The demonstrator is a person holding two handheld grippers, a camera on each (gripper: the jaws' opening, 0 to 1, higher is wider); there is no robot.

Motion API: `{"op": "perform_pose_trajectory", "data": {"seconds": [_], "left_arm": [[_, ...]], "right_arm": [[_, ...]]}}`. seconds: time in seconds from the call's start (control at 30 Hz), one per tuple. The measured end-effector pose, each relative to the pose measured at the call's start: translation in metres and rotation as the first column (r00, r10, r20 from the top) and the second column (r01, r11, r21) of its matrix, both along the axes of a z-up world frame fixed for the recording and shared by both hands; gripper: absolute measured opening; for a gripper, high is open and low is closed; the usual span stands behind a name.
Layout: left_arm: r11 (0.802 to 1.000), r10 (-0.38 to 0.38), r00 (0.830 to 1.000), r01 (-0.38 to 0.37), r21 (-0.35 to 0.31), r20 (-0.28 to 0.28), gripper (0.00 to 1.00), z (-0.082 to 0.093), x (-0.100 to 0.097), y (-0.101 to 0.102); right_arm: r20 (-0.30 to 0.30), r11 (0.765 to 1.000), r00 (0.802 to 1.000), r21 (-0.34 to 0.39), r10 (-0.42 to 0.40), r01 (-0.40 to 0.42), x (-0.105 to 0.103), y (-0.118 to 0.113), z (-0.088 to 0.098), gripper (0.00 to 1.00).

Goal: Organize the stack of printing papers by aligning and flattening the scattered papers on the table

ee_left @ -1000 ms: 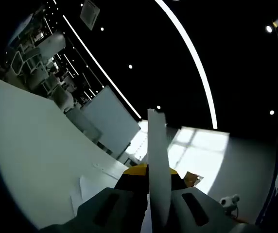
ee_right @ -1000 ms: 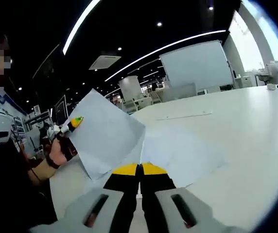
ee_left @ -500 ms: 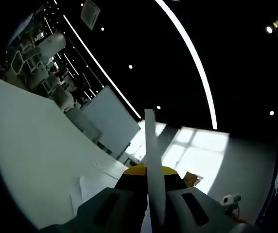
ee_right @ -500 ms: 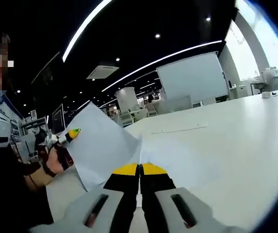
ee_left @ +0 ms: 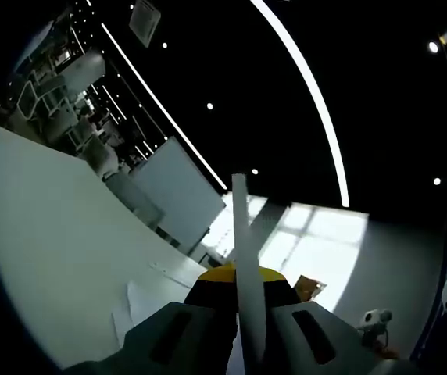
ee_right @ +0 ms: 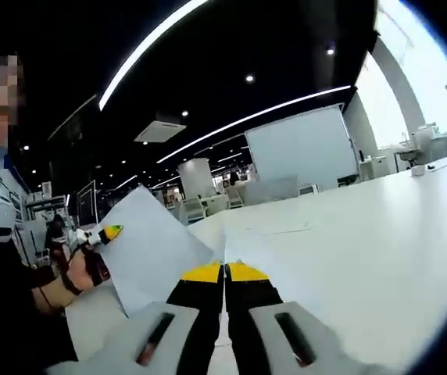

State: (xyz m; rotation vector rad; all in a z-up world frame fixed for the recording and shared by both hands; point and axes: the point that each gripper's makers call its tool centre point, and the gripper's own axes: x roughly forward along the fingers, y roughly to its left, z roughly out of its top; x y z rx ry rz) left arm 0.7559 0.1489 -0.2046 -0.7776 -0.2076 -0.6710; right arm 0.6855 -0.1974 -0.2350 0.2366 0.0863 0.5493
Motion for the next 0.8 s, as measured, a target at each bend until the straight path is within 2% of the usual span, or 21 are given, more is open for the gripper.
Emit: {"op": "perform_pose_trajectory", "data": {"seconds": [0.43, 0.7, 0.8], "left_arm": [[1.000, -0.004, 1.000, 0.004, -0.002, 0.000, 0.06, 0.000, 0.000, 0.000], [1.000, -0.005, 1.000, 0.005, -0.003, 0.000, 0.06, 0.001, 0.000, -0.001], [1.000, -0.005, 1.000, 0.005, -0.003, -0.001, 0.06, 0.001, 0.000, -0.001]], "right_arm": [[0.052, 0.998, 0.998, -0.033, -0.044, 0.046, 0.001, -0.015, 0.015, 0.00], [0.094, 0.997, 0.994, -0.036, -0.061, 0.065, 0.001, -0.018, 0.029, 0.00], [0.120, 0.994, 0.989, -0.059, -0.086, 0.094, 0.003, -0.023, 0.036, 0.00]]}}
